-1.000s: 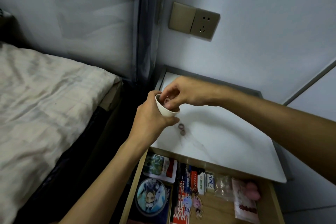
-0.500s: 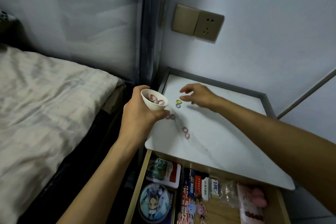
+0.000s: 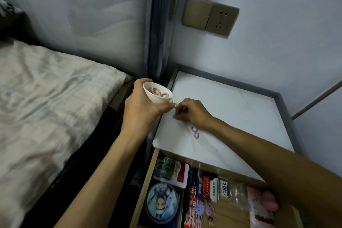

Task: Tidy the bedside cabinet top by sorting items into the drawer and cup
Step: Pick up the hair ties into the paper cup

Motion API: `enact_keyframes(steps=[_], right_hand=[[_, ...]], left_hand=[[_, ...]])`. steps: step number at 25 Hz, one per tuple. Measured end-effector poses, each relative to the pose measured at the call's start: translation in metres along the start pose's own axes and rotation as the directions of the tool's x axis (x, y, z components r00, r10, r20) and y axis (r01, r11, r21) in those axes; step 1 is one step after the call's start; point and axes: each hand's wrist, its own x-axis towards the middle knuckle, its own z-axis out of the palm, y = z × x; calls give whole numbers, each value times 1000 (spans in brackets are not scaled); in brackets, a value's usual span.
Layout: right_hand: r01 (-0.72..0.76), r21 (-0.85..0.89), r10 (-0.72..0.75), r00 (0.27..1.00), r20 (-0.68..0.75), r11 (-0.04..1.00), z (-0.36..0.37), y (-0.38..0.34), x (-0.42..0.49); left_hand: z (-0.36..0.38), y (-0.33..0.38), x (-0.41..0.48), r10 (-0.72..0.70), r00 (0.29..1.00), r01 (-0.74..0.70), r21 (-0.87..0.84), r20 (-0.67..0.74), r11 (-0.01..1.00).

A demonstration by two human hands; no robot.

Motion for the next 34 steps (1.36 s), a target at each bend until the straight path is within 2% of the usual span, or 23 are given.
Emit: enact_keyframes(steps=[6,8,10,12,14,16,18,20,23,25,28,30,31,33,34], right_hand=[[-67,-61,74,990,124,996,-12,1,-19],[-113,-29,115,990,81,993,-25,-1,-22],[-117,151,123,992,-32,982,-46,-15,-20],[10,334,16,997,-74,943,-71,-39,-14],[125,395,-138,990,4,910,-88,-67,-10],[187,297,-235,963,134,936,-92,-91,-11],[240,128,-263,939,220,962,-89,-104,-14],[248,141,-274,937,216,959,-90,-108,-14],[238,352,-290,952,103,905,-100,-102,-6],[202,395,-216,976,-8,896,-98,-87,6],[2,234,20,996,-93,972,-77,-52,24],[-167,104,173,984,-44,980,-53,-30,33],[-203,56,203,979,7,978,-40,-23,37],[-187,-2,187,981,57,982,-14,-15,45],[-176,-5,176,984,39,984,-3,-13,47]], left_hand=[[2,-3,-3,-6,999,4,39,36,999],[3,-3,-4,-12,999,10,41,39,999],[5,-3,-5,-15,999,13,49,48,999],[7,-4,-6,-18,998,14,61,65,998],[10,-3,-8,-22,995,15,74,96,997],[13,-1,-9,-14,992,4,78,124,997],[14,1,-10,-1,992,-6,58,127,998],[13,2,-10,-8,992,4,37,122,999],[12,1,-10,-38,996,39,-2,86,999],[11,1,-9,-37,998,38,-21,54,999],[4,-1,-6,-33,999,33,-12,3,999],[-1,-3,-3,-41,998,41,-6,-39,999],[-4,-4,-1,-48,997,47,-7,-53,999],[-6,-4,1,-56,996,55,-15,-62,998],[-6,-3,1,-58,997,57,-23,-60,998]])
